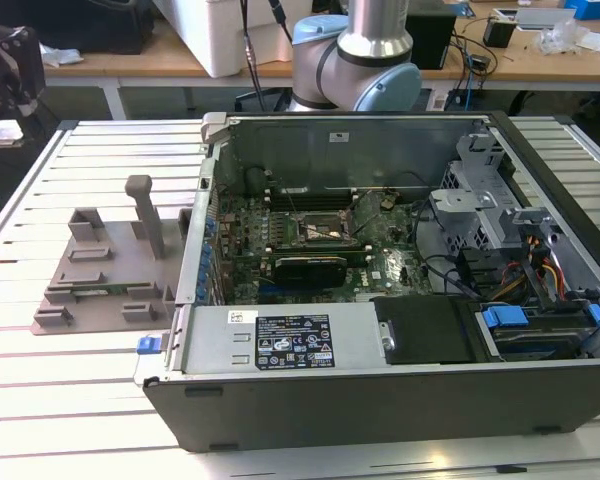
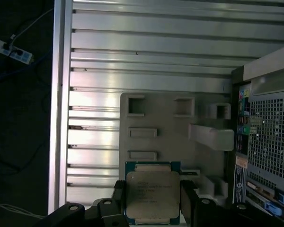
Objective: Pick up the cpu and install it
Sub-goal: 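Pick up the cpu and move it towards the insertion slot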
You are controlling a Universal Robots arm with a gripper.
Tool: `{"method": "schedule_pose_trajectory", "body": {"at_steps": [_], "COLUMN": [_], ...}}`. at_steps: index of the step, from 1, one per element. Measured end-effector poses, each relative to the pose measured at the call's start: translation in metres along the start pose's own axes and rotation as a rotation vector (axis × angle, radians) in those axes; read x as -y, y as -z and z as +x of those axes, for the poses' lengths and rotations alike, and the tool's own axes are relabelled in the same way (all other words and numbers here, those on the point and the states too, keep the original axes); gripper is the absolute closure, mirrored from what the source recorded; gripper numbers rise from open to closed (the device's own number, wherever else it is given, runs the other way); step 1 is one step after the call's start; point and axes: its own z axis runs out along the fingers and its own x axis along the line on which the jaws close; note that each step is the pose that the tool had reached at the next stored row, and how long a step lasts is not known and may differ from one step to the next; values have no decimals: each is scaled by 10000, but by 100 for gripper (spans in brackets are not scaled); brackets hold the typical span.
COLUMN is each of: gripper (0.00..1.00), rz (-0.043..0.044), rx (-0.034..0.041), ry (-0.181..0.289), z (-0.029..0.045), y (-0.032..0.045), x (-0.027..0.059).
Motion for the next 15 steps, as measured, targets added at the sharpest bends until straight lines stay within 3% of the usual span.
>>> {"method": "schedule_pose_trajectory", "body": {"at_steps": [15], "gripper": [46], "rz": [0], "rx": [0], "ry": [0], "z": [-9], "y": [372], "x": [4]}}
